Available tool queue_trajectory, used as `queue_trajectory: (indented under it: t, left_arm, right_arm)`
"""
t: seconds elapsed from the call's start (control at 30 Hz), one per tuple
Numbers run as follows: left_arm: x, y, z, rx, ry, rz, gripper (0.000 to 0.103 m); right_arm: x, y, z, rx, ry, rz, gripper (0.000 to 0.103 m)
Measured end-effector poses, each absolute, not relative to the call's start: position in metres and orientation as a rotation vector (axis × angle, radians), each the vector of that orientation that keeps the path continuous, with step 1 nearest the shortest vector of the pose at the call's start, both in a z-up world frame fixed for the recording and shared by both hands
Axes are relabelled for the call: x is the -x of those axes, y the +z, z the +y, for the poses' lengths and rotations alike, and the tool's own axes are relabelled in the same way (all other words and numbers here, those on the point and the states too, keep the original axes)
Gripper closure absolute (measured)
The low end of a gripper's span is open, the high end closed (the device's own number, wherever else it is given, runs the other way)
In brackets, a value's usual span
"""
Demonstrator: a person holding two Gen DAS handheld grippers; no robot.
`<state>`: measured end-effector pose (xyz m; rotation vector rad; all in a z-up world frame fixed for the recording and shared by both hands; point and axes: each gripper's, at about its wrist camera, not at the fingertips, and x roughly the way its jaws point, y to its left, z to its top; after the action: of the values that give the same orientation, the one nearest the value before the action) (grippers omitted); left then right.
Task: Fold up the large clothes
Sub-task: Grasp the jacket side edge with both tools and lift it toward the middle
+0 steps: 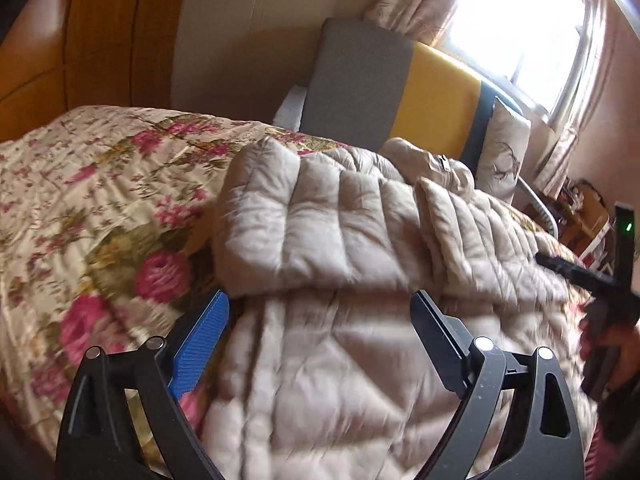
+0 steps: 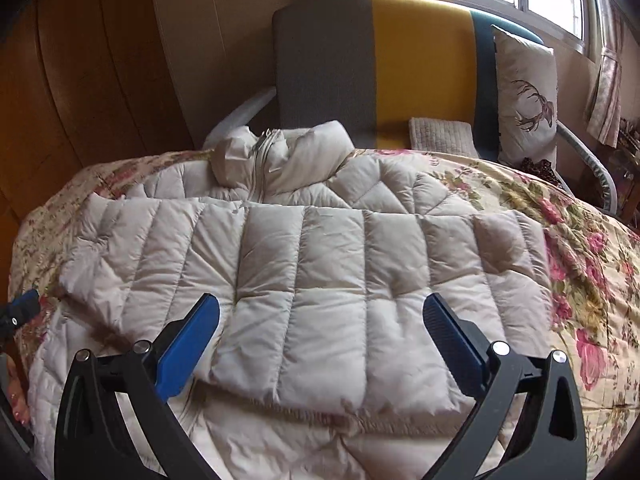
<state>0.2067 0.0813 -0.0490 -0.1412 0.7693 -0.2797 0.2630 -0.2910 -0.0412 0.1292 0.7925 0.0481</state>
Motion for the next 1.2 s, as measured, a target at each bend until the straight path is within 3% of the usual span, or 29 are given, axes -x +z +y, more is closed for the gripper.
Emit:
queue_trajectory:
  t: [0.13,0.2,0.3,0.47,0.57,0.67,1.2]
  left_arm:
    - [-0.168,-0.053,0.105,0.156,-0.283,0.770,0.013]
    - [-0.153,-0.058,0.115,0.171,-0.278,0.787,0.023]
    - [-0.132,-0.064,0.129,0.192,-0.276,0.814,0.026]
    - [-0.100,-0.071,0.149,0.240,-0.290,0.825,0.026]
    - [-0.087,-0.079,0.159,0.314,-0.332,0.849,0.018]
    - [-0.075,-0.089,0.163,0.364,-0.378,0.888,0.017]
    - [-0.043,-0.130,0.124,0.415,-0.648,1.111,0.017]
  right_arm:
    - [-0.215,-0.027,-0.318,-0.162,0.037,0.759,0.002]
    - [-0.189,-0.027,-0.334,-0.192,0.036,0.758,0.002]
    - [-0.149,-0.032,-0.364,-0.259,0.036,0.763,0.004]
    - [-0.087,-0.054,-0.414,-0.376,-0.009,0.821,0.014]
    - [-0.050,-0.074,-0.438,-0.490,-0.013,0.868,0.023]
    - [-0.021,-0.096,-0.452,-0.630,0.043,0.907,0.029]
    - [0.029,-0.126,-0.409,-0.828,0.470,0.862,0.032]
